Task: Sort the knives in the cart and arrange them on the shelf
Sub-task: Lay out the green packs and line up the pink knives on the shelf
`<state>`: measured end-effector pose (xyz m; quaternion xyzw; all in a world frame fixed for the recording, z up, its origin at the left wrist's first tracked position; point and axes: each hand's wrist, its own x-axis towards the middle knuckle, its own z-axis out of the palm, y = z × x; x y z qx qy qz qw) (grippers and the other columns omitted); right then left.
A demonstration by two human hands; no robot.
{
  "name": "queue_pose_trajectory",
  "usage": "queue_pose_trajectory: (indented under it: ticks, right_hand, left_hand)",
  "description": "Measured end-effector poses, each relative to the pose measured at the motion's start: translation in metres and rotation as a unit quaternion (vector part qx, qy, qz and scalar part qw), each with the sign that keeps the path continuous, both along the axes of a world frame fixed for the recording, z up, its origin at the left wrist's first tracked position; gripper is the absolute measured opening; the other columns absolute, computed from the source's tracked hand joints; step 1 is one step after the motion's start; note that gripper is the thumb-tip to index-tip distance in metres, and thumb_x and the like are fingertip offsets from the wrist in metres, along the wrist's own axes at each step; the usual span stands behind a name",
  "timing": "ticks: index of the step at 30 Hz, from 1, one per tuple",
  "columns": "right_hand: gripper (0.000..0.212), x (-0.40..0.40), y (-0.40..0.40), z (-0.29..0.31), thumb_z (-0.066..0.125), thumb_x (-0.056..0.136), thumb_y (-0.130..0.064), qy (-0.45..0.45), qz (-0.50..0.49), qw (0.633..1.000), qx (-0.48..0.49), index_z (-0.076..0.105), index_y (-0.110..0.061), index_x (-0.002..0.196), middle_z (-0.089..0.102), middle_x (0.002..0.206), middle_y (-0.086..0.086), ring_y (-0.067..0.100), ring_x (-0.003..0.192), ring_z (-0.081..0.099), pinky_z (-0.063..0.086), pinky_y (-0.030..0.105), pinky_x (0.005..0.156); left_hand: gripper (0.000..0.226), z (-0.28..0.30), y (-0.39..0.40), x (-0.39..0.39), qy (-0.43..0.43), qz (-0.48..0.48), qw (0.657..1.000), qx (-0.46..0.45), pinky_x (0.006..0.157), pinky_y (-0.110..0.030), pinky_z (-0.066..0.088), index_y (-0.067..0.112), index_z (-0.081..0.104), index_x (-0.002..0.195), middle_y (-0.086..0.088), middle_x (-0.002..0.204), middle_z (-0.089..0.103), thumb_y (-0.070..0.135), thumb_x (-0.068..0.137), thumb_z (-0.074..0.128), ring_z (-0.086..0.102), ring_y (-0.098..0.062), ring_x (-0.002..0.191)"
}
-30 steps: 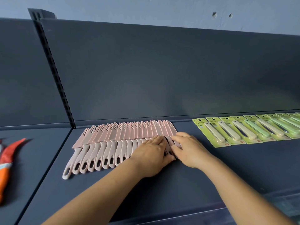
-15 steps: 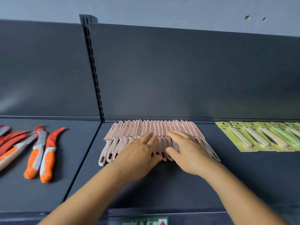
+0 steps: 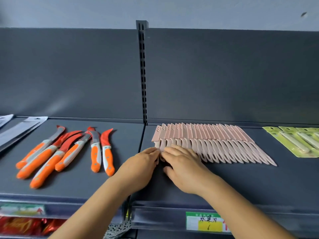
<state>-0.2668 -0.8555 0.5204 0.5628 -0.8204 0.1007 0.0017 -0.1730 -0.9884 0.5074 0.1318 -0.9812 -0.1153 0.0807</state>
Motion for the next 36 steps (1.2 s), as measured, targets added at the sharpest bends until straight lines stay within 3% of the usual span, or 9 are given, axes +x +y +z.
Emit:
queue_pose_trajectory:
  ticks: [7, 12, 16, 22, 28, 30, 33, 36]
  right_hand:
    - [0.037, -0.001, -0.006, -0.003, 0.043, 0.097, -0.032, 0.004, -0.001, 1.0, -0.001, 0.044, -0.023, 0.132, 0.04, 0.138, -0.011, 0.014, 0.135, 0.027, 0.019, 0.032, 0.111]
    - [0.043, -0.004, -0.008, 0.001, 0.042, 0.097, -0.034, -0.001, 0.01, 1.0, 0.008, 0.039, -0.024, 0.139, 0.037, 0.141, -0.01, 0.014, 0.136, 0.026, 0.017, 0.031, 0.114]
    - [0.037, 0.001, -0.018, 0.005, 0.043, 0.096, -0.035, 0.001, 0.017, 1.0, -0.007, 0.041, -0.026, 0.132, 0.037, 0.138, -0.012, 0.013, 0.134, 0.028, 0.019, 0.029, 0.112]
    - [0.052, 0.035, -0.056, 0.013, 0.041, 0.098, -0.037, 0.009, 0.048, 0.999, 0.004, 0.025, -0.027, 0.147, 0.02, 0.155, -0.01, 0.012, 0.145, 0.012, 0.007, 0.029, 0.116]
    - [0.052, 0.099, -0.117, 0.014, 0.042, 0.098, -0.04, 0.003, 0.08, 0.996, -0.031, 0.027, -0.03, 0.146, 0.027, 0.152, -0.012, 0.013, 0.143, 0.017, 0.013, 0.031, 0.116]
    - [0.055, 0.124, -0.14, 0.012, 0.043, 0.098, -0.038, -0.003, 0.077, 0.997, -0.027, 0.024, -0.029, 0.148, 0.023, 0.154, -0.012, 0.013, 0.144, 0.014, 0.011, 0.031, 0.117]
    - [0.055, 0.16, -0.175, 0.011, 0.043, 0.097, -0.039, -0.011, 0.069, 0.997, -0.033, 0.023, -0.032, 0.148, 0.022, 0.154, -0.013, 0.011, 0.143, 0.015, 0.011, 0.03, 0.117]
    - [0.053, 0.19, -0.202, 0.008, 0.039, 0.099, -0.035, -0.019, 0.055, 0.998, -0.037, 0.024, -0.029, 0.149, 0.022, 0.154, -0.012, 0.01, 0.143, 0.016, 0.012, 0.028, 0.115]
  left_hand:
    - [0.035, -0.01, -0.002, -0.011, 0.026, 0.029, 0.999, -0.019, 0.094, -0.03, 0.045, 0.019, 0.048, 0.133, 0.008, 0.14, 0.045, 0.022, 0.101, 0.036, 0.052, -0.016, 0.121]
    - [0.037, -0.005, 0.004, -0.01, 0.019, 0.039, 0.999, -0.012, 0.096, -0.033, 0.045, 0.019, 0.045, 0.135, 0.005, 0.14, 0.044, 0.021, 0.099, 0.039, 0.052, -0.019, 0.12]
    - [0.036, 0.002, 0.002, 0.001, 0.014, 0.06, 0.998, -0.023, 0.094, -0.033, 0.043, 0.016, 0.044, 0.134, 0.0, 0.135, 0.044, 0.021, 0.099, 0.039, 0.052, -0.024, 0.117]
    - [0.043, 0.012, -0.024, 0.053, 0.041, 0.107, 0.99, -0.081, 0.102, -0.027, 0.029, 0.018, 0.039, 0.139, 0.002, 0.141, 0.04, 0.026, 0.096, 0.042, 0.036, -0.017, 0.131]
    - [0.044, 0.017, -0.089, 0.13, 0.052, 0.133, 0.982, -0.122, 0.104, -0.028, 0.026, 0.021, 0.041, 0.138, 0.006, 0.142, 0.039, 0.034, 0.095, 0.042, 0.034, -0.016, 0.132]
    - [0.042, 0.015, -0.113, 0.157, 0.055, 0.135, 0.981, -0.129, 0.102, -0.028, 0.028, 0.02, 0.046, 0.133, 0.004, 0.133, 0.047, 0.036, 0.095, 0.041, 0.041, -0.018, 0.126]
    - [0.041, 0.018, -0.144, 0.19, 0.077, 0.144, 0.976, -0.144, 0.087, -0.026, 0.044, 0.018, 0.065, 0.111, 0.004, 0.112, 0.063, 0.038, 0.091, 0.035, 0.061, -0.018, 0.108]
    - [0.046, 0.011, -0.173, 0.212, 0.042, 0.123, 0.988, -0.084, 0.103, -0.03, 0.035, 0.021, 0.038, 0.143, 0.007, 0.141, 0.043, 0.035, 0.1, 0.031, 0.037, -0.015, 0.135]
